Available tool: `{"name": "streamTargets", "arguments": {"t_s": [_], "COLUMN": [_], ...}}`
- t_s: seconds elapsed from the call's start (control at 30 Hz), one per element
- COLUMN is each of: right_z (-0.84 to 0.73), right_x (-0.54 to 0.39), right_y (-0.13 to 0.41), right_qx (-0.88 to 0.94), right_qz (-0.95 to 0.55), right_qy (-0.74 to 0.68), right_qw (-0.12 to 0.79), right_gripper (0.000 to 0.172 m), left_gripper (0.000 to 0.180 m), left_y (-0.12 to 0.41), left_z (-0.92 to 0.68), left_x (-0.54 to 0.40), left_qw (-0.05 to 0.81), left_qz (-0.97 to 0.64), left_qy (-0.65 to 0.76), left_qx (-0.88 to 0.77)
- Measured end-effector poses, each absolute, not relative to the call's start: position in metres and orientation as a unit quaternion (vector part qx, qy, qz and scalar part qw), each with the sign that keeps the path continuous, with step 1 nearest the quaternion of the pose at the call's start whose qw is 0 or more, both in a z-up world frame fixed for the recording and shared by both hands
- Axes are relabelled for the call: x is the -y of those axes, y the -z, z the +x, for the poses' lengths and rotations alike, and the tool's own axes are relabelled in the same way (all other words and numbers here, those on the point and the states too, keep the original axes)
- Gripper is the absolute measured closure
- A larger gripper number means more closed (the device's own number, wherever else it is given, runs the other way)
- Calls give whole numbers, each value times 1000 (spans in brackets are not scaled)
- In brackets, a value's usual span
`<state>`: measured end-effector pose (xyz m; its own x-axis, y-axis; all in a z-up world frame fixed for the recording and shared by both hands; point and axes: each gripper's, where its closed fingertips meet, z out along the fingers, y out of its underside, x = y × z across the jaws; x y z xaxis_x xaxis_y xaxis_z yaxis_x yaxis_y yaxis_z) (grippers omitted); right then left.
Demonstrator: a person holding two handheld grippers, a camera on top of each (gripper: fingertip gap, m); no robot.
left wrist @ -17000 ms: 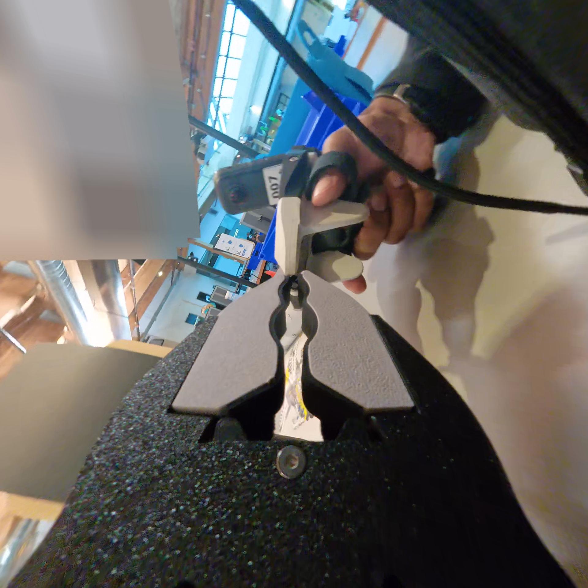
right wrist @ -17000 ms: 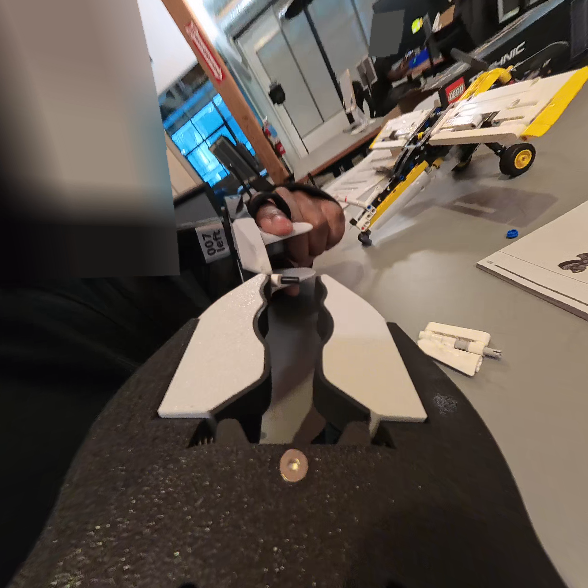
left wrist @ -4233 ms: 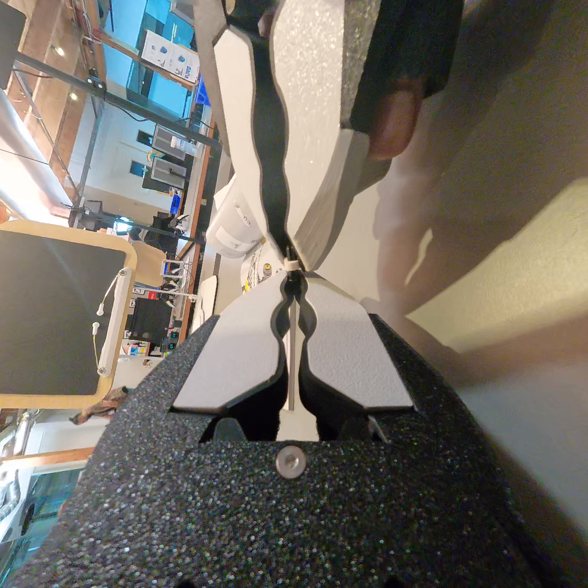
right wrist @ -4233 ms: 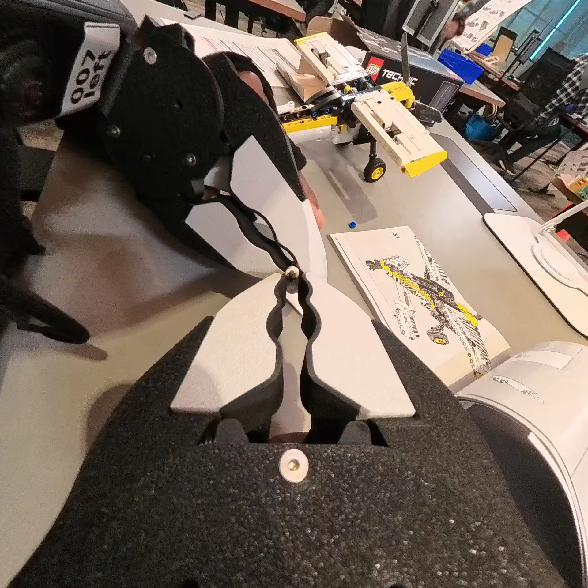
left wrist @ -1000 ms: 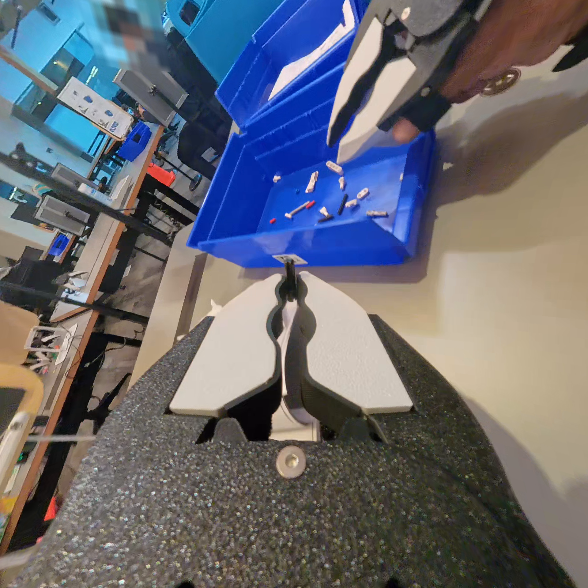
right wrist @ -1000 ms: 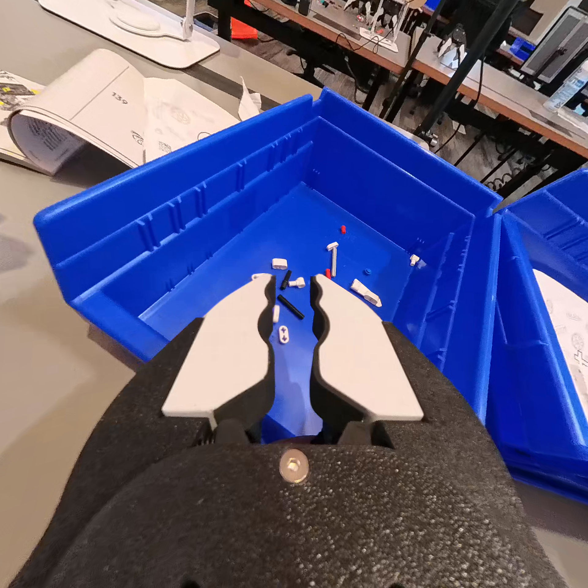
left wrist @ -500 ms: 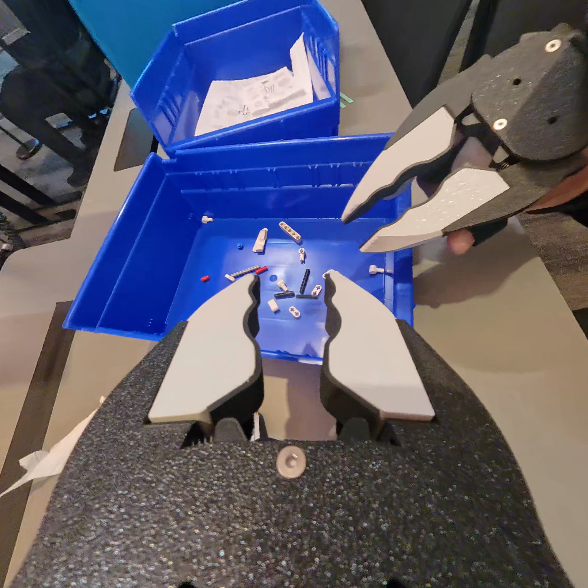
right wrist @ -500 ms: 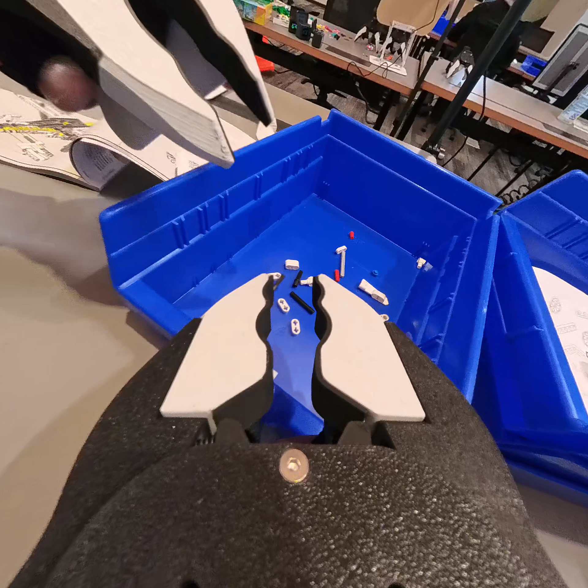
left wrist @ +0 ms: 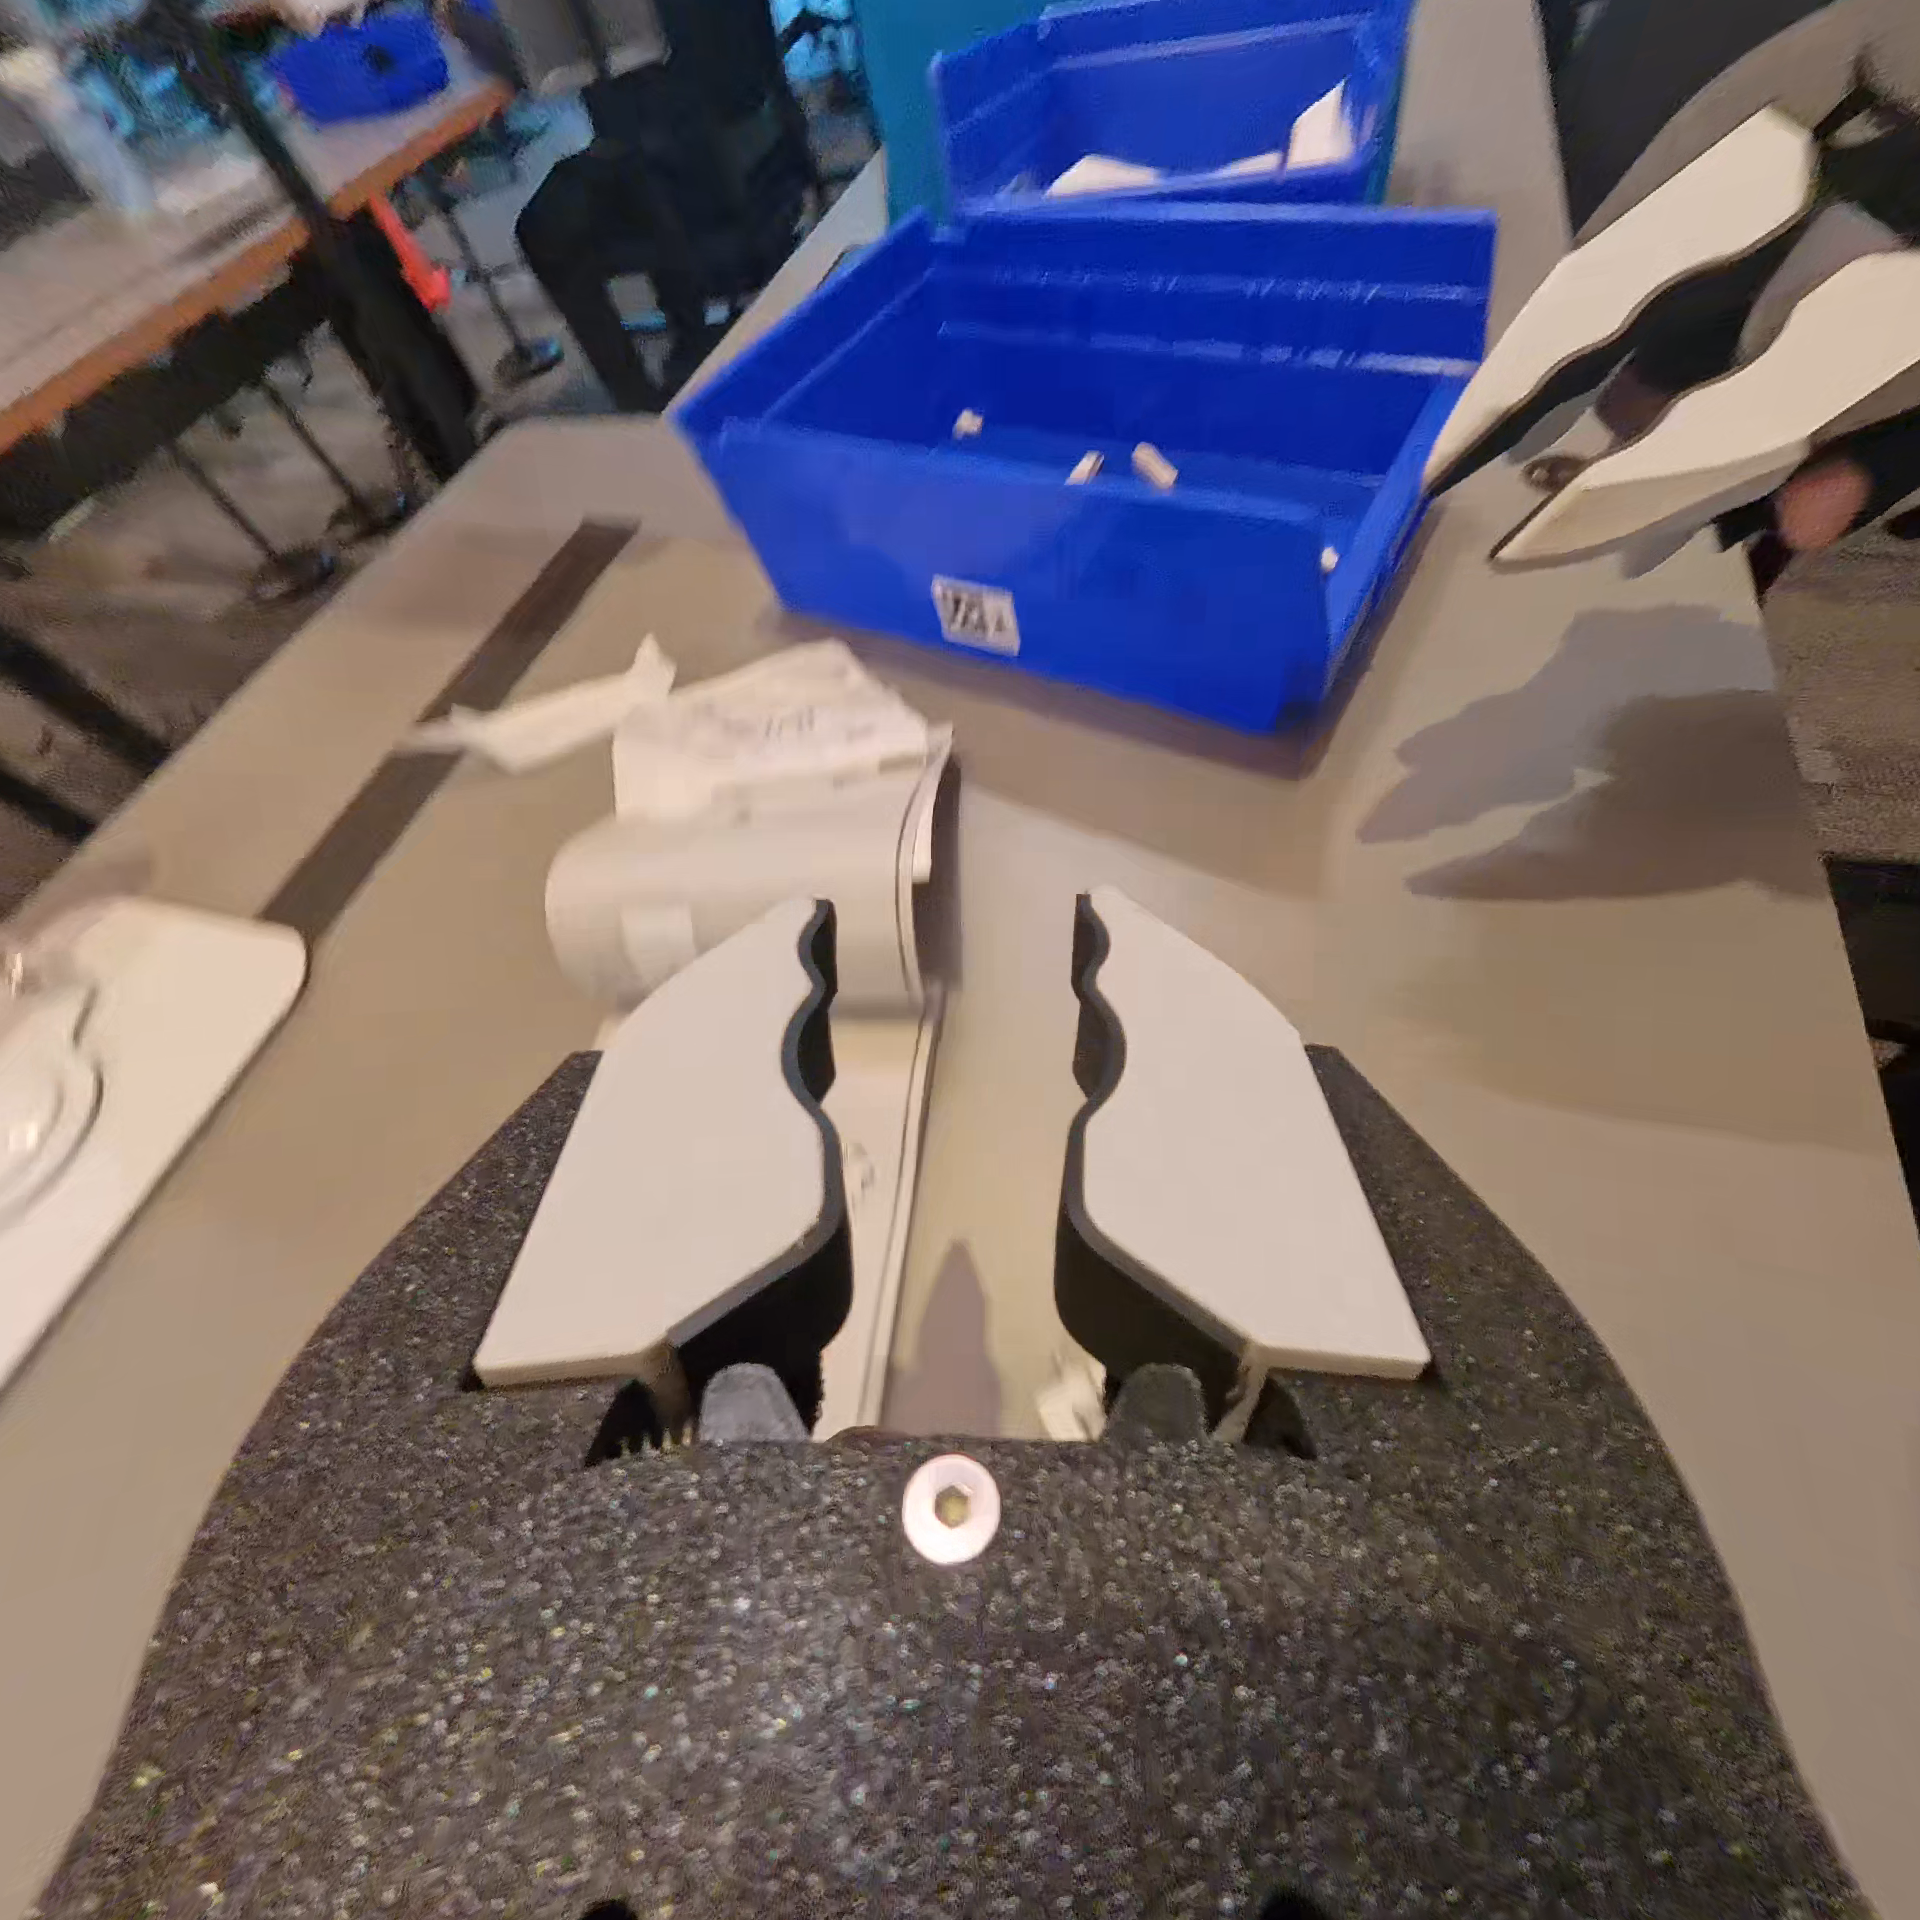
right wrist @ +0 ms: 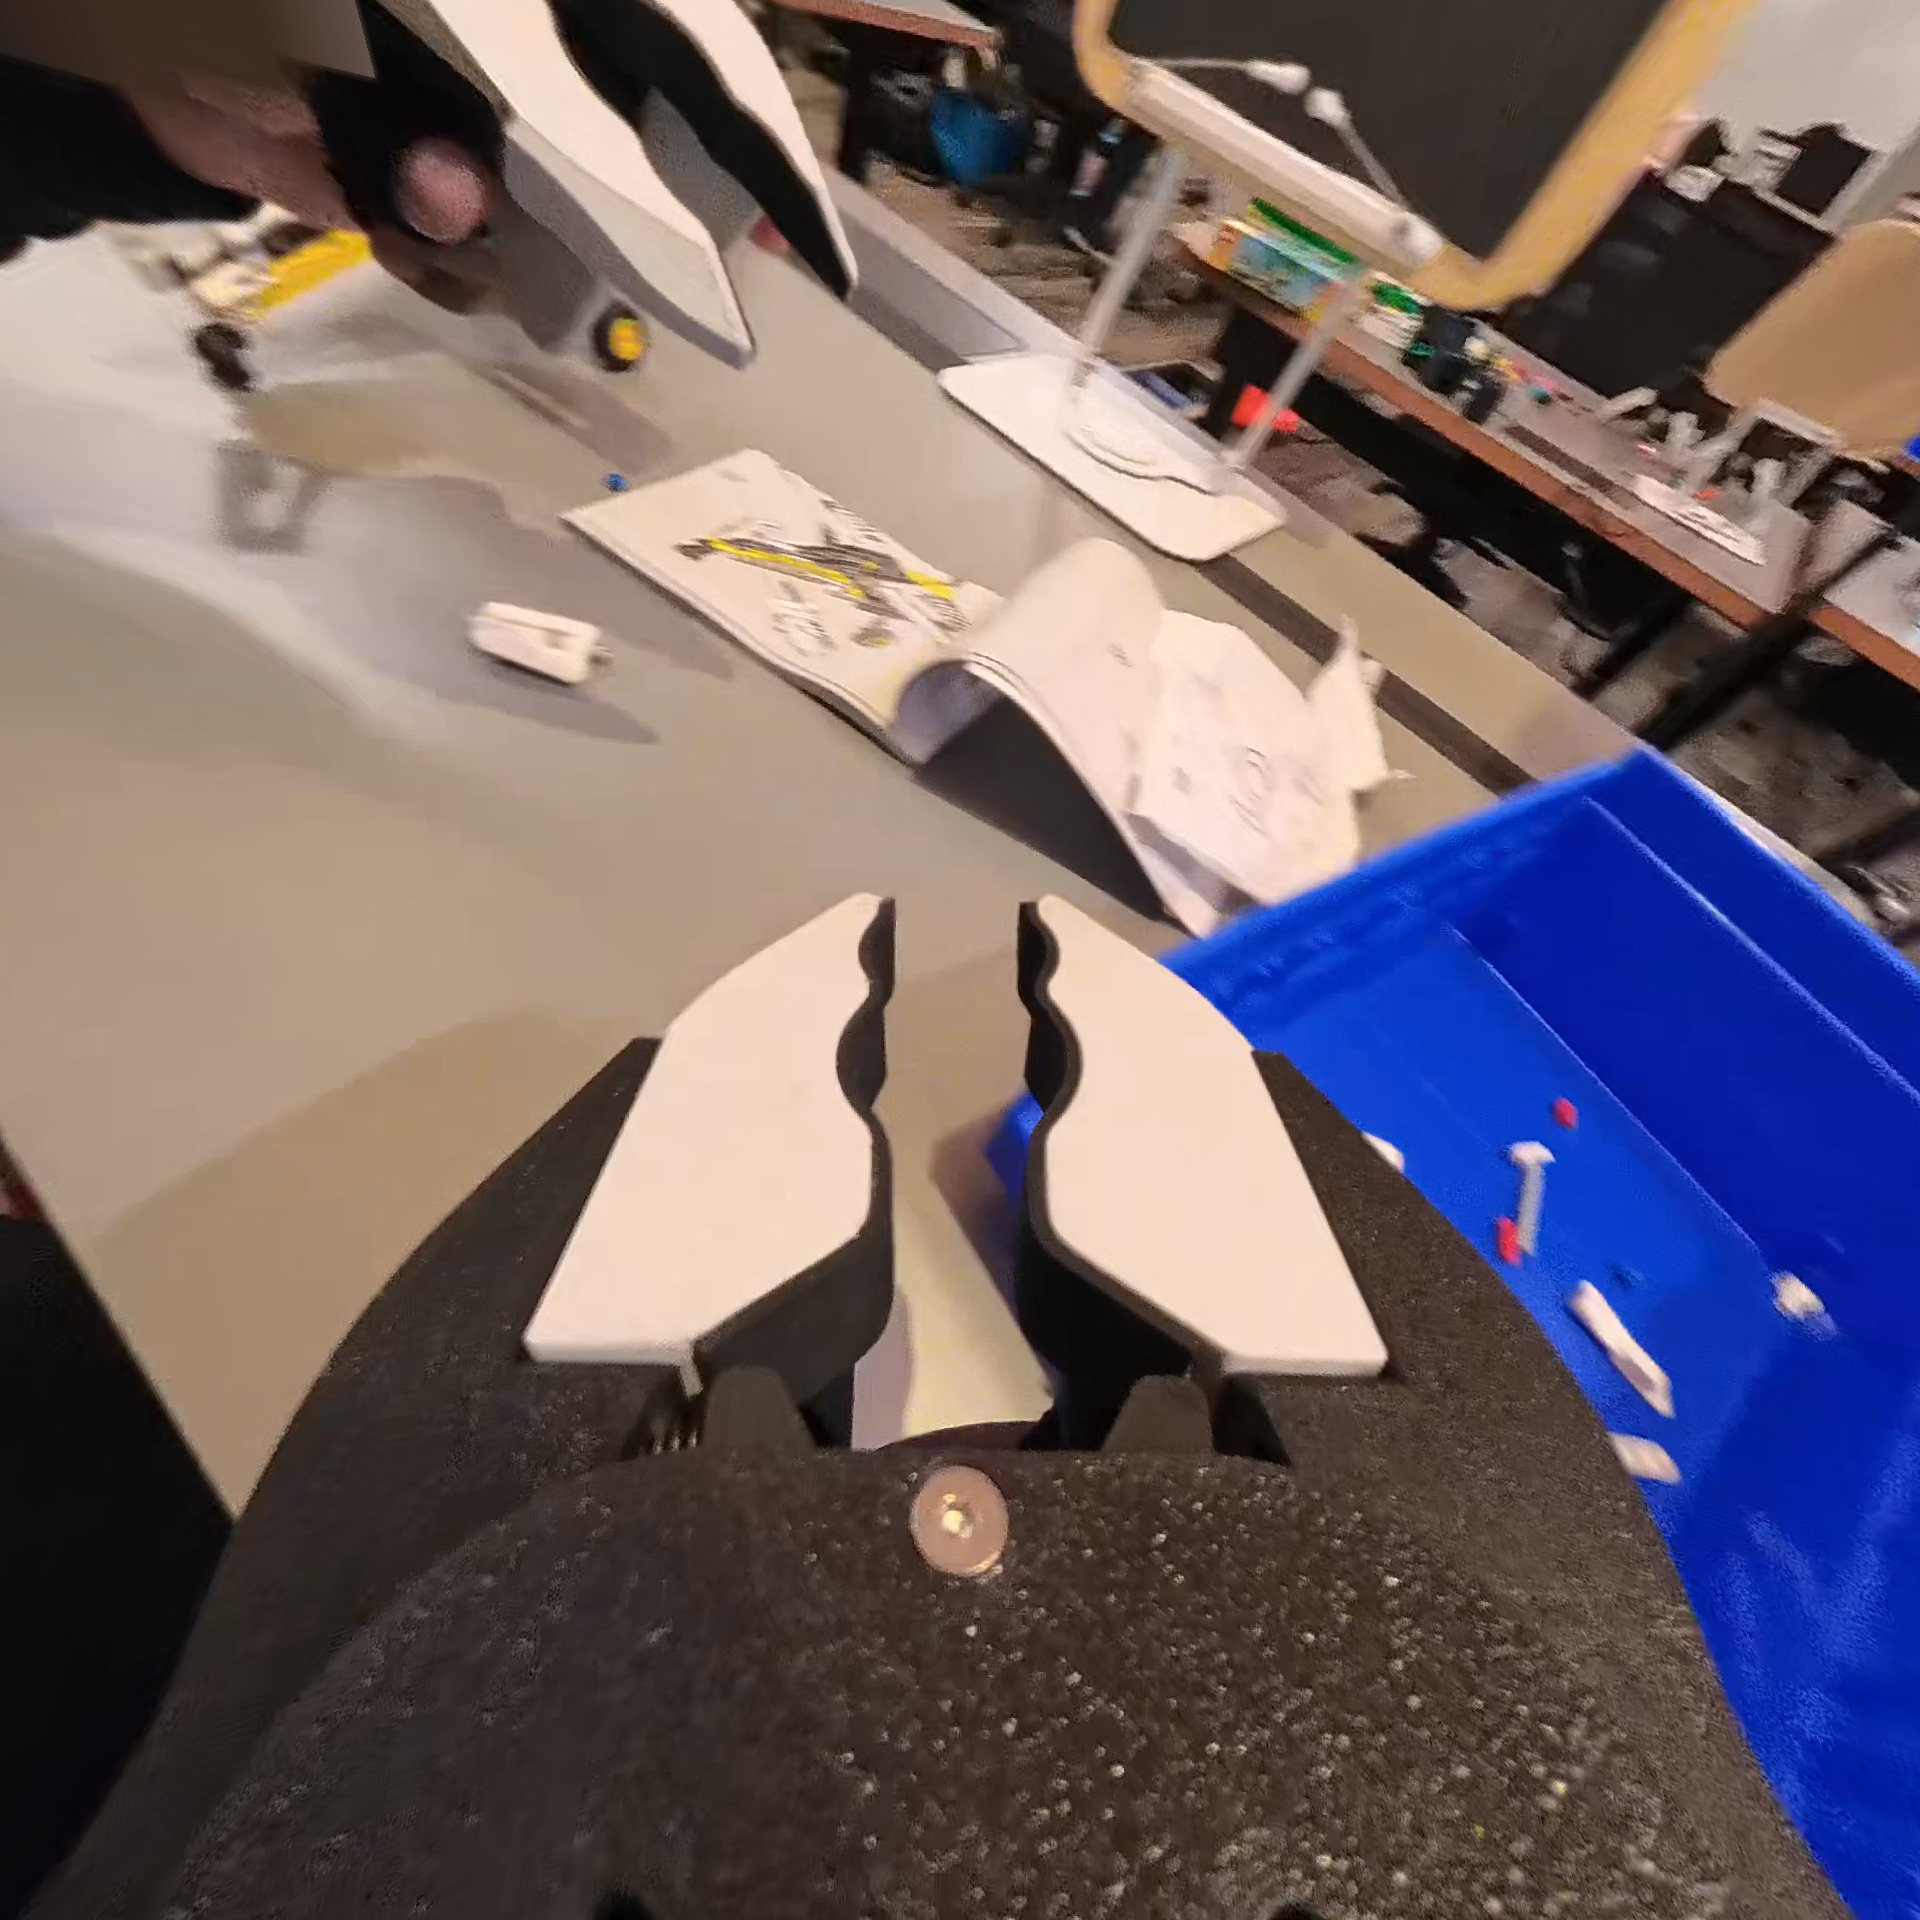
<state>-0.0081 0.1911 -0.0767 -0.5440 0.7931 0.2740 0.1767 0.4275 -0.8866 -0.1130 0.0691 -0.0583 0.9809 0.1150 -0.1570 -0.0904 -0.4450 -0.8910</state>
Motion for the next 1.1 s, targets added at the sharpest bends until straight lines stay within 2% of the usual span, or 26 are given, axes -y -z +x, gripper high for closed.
{"name": "streamTargets", "arguments": {"t_s": [0.23, 0.4, 0.57, 0.8, 1.1], "right_z": [-21, -43, -65, -76, -83], "right_x": [-90, -35, -8, 8, 18], "right_y": [117, 158, 176, 183, 189], "right_qx": [828, 866, 891, 908, 924], "right_qz": [-247, -214, -151, -114, -14], "right_qy": [-438, -408, -372, -358, -326], "right_qw": [249, 192, 210, 185, 197], "right_gripper": [150, 147, 145, 136, 140], "left_gripper": [137, 138, 138, 138, 139], "left_y": [134, 161, 174, 175, 177], "left_z": [-99, -85, -84, -95, -93], "left_x": [16, 42, 61, 66, 46], "left_qw": [457, 428, 406, 422, 423], "left_qz": [-879, -890, -894, -885, -893], "left_qy": [-96, -96, -112, -101, -85], "left_qx": [92, 128, 153, 170, 129]}}
